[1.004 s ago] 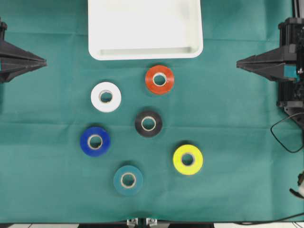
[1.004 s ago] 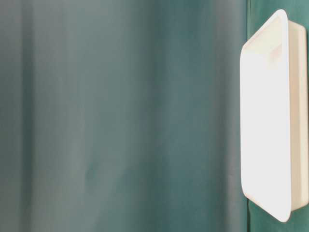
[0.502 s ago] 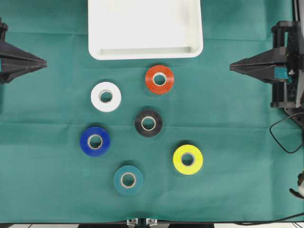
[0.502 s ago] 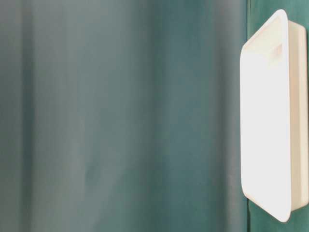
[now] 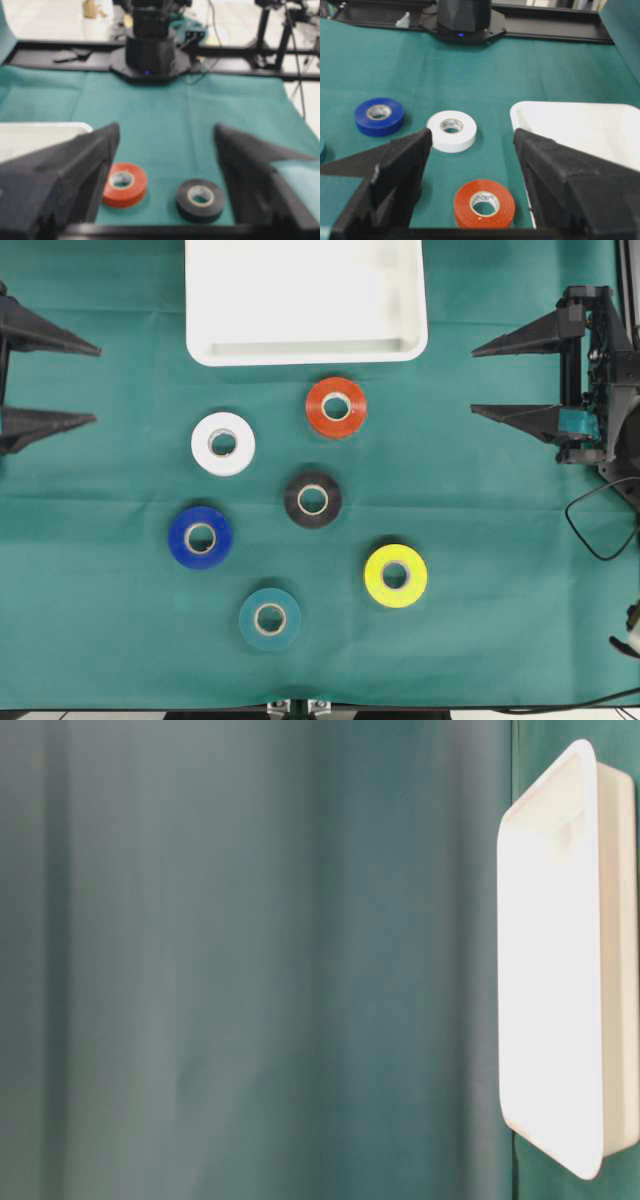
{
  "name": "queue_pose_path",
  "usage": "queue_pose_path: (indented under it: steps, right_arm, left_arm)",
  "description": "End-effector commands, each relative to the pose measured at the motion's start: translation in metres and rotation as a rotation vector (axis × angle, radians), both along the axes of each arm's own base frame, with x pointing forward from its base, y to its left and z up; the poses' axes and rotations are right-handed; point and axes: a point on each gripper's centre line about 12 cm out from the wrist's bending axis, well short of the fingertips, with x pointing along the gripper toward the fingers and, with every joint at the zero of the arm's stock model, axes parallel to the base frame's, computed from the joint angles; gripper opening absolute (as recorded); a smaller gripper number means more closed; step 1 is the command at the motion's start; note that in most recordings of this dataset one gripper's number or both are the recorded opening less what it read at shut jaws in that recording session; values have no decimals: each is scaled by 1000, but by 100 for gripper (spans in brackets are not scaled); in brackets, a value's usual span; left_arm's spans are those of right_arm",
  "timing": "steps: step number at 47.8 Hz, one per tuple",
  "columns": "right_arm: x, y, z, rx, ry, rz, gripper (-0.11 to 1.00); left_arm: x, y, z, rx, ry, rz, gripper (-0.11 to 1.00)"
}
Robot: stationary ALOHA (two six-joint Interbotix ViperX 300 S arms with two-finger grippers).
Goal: Put the tape alternately from left to right into the white case.
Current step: 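Move both grippers inward from the table edges toward the tape rolls, then position left gripper over white tape, right gripper over orange tape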
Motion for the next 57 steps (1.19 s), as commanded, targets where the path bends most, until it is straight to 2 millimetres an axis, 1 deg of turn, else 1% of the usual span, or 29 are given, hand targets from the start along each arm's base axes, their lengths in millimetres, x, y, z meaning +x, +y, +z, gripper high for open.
queue_pose_path:
  steps: [1,6,13,21,40,57]
  right_arm:
    - [4,-1,12,7,-31,-3,78]
    - [6,-1,11,13,-23,-3,78]
    - [12,-1,5,16,13,-4,78]
    - [23,-1,-1,19,73,-5,78]
    - [47,-2,-16,24,211,-6,77]
    - [69,-3,-34,27,321,-8,77]
  left_arm:
    - [3,-1,3,-3,-3,-2,94]
    - [9,0,-4,-3,37,3,93]
    - [26,2,-20,-6,132,14,93]
    - [39,2,-25,-16,178,16,93]
    - [54,6,-41,-21,264,32,93]
    - [72,14,-63,-33,438,60,93]
